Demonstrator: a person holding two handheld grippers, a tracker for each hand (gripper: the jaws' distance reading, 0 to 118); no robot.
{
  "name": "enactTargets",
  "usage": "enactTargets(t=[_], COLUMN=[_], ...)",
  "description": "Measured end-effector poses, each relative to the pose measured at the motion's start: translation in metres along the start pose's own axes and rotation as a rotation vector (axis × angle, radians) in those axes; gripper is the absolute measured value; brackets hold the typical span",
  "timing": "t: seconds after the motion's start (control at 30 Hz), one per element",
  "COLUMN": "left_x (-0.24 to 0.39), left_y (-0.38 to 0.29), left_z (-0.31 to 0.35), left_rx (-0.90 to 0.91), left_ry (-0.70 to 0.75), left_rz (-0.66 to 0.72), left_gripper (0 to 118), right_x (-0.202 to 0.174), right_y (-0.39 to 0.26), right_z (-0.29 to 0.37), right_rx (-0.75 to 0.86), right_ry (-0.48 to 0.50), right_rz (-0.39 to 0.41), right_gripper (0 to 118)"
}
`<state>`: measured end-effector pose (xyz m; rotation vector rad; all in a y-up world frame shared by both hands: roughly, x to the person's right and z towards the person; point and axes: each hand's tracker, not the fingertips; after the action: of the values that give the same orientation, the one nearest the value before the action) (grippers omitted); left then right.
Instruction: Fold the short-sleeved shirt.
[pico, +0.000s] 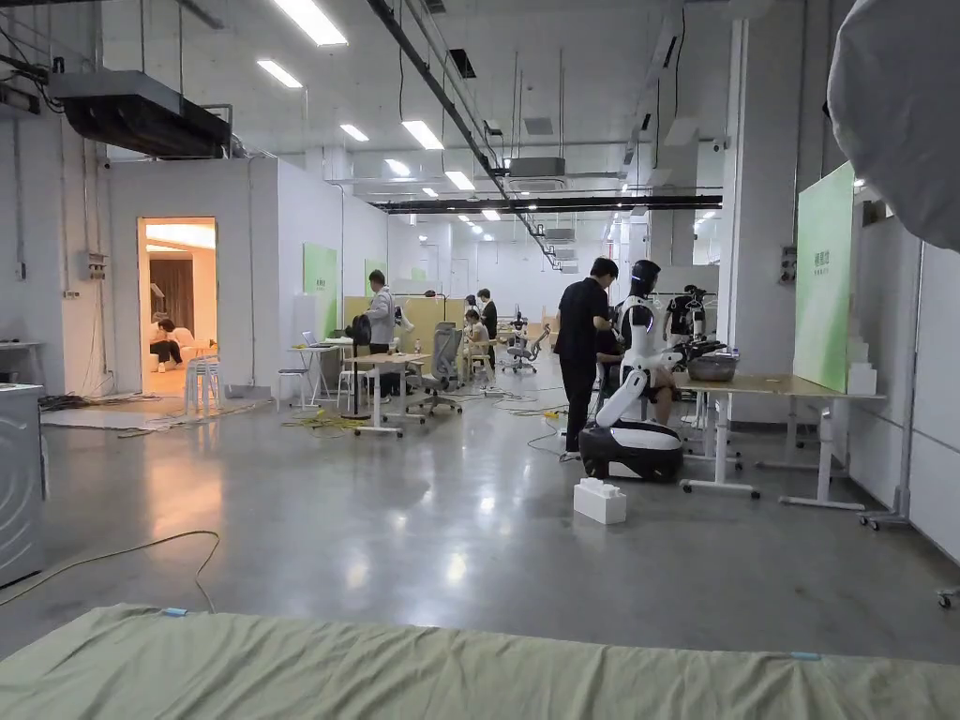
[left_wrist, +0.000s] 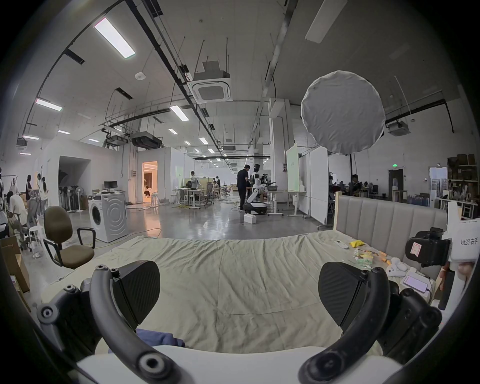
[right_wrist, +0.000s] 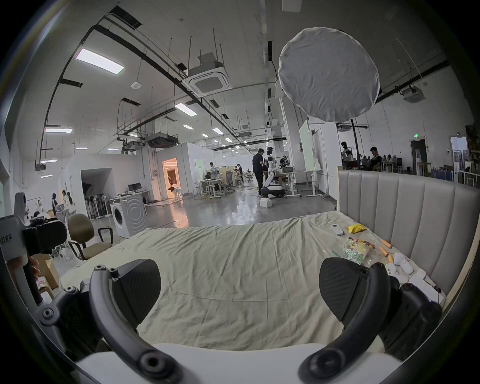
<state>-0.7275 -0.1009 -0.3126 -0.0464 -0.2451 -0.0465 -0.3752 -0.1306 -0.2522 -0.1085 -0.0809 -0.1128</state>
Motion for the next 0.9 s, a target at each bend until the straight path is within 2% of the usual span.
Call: enactTargets(t=[0.17, 0.23, 0.33, 0.47, 0.53, 0.63, 0.77, 0.9], left_x=[-0.002, -0.003, -0.004, -0.008, -0.009, -0.010, -0.013, -0.015], left_y=[-0.001, -0.001, 0.000, 0.001, 0.001, 0.002, 0.006, 0.006], left_z=[0.000, -0.001, -0.001, 0.000, 0.000, 0.003, 0.007, 0.009], left_rx=[-0.013, -0.015, -0.009, -0.001, 0.001, 0.003, 0.019, 0.028], left_ry=[-0.006, -0.007, -0.004, 0.000, -0.002, 0.017, 0.029, 0.023], left_rz=[0.008, 0.010, 0.010, 0.033, 0.042, 0.039, 0.036, 0.061], left_gripper=[118, 118, 118, 118, 118, 118, 118, 118], right_x=[-0.004, -0.010, -0.020, -0.030, -0.037, -0.044, -0.045, -0.043], right_y=[0.005, 0.010, 0.016, 0.022, 0.023, 0.024, 0.027, 0.026], right_z=[0.001, 0.001, 0.000, -0.003, -0.003, -0.001, -0.004, -0.004], right_rx=[0.009, -0.016, -0.036, -0.070, -0.095, -0.029, -0.131, -0.136], right_ry=[0.022, -0.013, -0.091, -0.116, -0.156, -0.192, -0.224, -0.157], right_rz=[-0.068, -0.070, -0.031, -0.019, 0.021, 0.060, -0.060, -0.093], right_gripper=[118, 118, 118, 118, 118, 118, 118, 118])
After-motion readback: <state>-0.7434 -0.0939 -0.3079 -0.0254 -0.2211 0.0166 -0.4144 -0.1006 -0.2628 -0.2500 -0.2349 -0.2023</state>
